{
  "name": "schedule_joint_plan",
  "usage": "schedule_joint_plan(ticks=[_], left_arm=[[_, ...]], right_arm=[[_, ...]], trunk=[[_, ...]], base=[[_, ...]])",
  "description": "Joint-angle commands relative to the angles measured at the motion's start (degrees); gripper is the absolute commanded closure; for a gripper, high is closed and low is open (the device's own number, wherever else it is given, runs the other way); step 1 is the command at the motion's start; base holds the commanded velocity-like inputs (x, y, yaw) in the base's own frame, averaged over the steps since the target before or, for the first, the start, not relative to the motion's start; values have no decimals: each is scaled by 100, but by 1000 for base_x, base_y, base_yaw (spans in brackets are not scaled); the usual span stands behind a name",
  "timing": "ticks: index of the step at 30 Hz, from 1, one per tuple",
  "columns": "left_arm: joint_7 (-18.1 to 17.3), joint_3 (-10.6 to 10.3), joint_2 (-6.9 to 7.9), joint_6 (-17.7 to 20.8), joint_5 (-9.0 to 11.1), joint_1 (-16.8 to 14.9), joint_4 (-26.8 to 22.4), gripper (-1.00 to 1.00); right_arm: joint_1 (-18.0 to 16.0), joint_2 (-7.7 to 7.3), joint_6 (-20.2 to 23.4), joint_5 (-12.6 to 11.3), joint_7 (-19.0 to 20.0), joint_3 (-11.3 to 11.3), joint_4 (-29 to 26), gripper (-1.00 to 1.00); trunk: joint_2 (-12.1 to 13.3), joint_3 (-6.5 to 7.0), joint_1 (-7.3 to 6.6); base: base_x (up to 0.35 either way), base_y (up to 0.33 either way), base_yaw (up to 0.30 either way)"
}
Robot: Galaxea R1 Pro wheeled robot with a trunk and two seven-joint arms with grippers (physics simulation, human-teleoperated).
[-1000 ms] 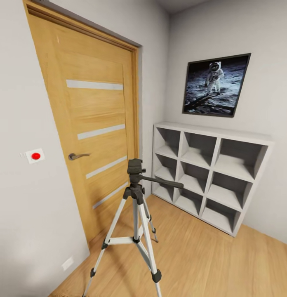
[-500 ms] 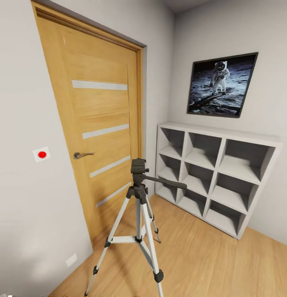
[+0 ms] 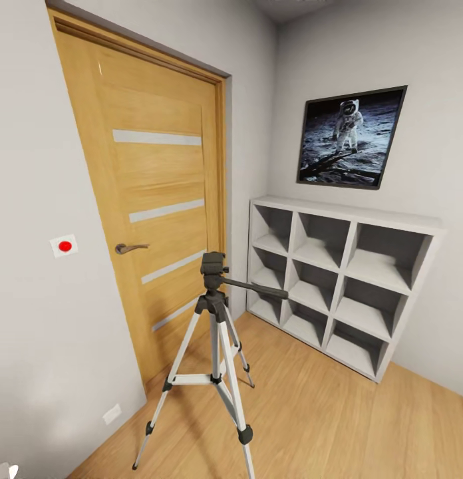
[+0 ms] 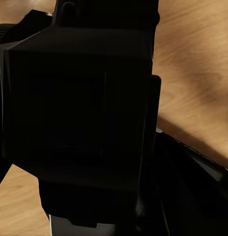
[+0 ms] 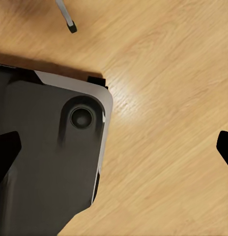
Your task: Attach the digital camera to the camera tripod in the bedroom.
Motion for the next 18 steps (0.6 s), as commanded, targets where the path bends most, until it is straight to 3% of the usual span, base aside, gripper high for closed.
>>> schedule_joint_plan(ticks=[1,18], left_arm=[[14,-48,-1,-8,27,0,-2,100],[22,-41,8,-8,79,0,-2,100]], right_arm=[[-5,-3,-34,45,12,-49,17,-100],[-5,-9,-23,61,3,-21,16,-100]], trunk=[[-4,-2,2],[-4,-41,2]], base=[[-2,-3,0],[0,0,0]])
